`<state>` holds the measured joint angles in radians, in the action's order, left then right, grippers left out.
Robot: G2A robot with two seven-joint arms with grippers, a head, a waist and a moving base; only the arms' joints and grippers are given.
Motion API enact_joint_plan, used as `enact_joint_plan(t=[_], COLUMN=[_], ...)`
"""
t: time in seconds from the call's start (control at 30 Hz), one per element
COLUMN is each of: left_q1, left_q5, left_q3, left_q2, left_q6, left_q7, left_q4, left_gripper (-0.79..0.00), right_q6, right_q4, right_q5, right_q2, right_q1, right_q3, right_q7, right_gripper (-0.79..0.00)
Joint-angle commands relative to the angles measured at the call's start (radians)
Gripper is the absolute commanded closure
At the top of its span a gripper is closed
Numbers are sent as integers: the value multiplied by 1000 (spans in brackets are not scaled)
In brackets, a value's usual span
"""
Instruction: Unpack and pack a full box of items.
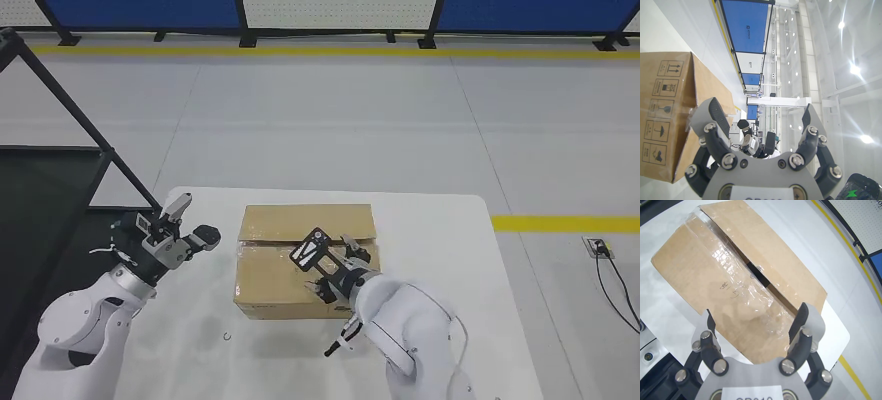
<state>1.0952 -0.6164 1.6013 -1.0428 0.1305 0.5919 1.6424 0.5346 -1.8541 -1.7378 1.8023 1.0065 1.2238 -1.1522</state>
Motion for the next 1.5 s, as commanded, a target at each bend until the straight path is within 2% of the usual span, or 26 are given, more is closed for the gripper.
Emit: enact_joint_plan(t=[0.0,0.13,0.37,0.5,0.77,0.87,0.97,1.1,1.23,1.33,1.47], left_q1=[0,0,0,0,0,0,0,0,0,0,0], left_q5=[0,0,0,0,0,0,0,0,0,0,0], left_q3=[0,0,0,0,0,0,0,0,0,0,0], left_q2=[0,0,0,0,0,0,0,0,0,0,0], left_q6=[0,0,0,0,0,0,0,0,0,0,0], left_q7=[0,0,0,0,0,0,0,0,0,0,0], left_q4=[0,0,0,0,0,0,0,0,0,0,0], left_gripper=[-785,-785,-785,-785,-785,-785,-785,-785,-785,-785,-785], right_q6=[0,-60,-220,-301,-351,-370,-376,-387,-387,-383,-381], right_q4=[0,54,59,74,114,133,153,179,200,208,210], right_q5=[1,-117,-604,-757,-850,-861,-868,-881,-880,-878,-879], right_q2=[0,-7,-39,-47,-43,-39,-35,-28,-21,-18,-14], right_q1=[0,2,114,161,150,138,123,102,87,82,84], right_q3=[0,-27,-196,-246,-274,-281,-284,-292,-296,-296,-297], right_q7=[0,96,416,446,404,397,390,369,356,350,347], right_gripper=[-785,-785,-785,-785,-785,-594,-529,-385,-345,-280,-114])
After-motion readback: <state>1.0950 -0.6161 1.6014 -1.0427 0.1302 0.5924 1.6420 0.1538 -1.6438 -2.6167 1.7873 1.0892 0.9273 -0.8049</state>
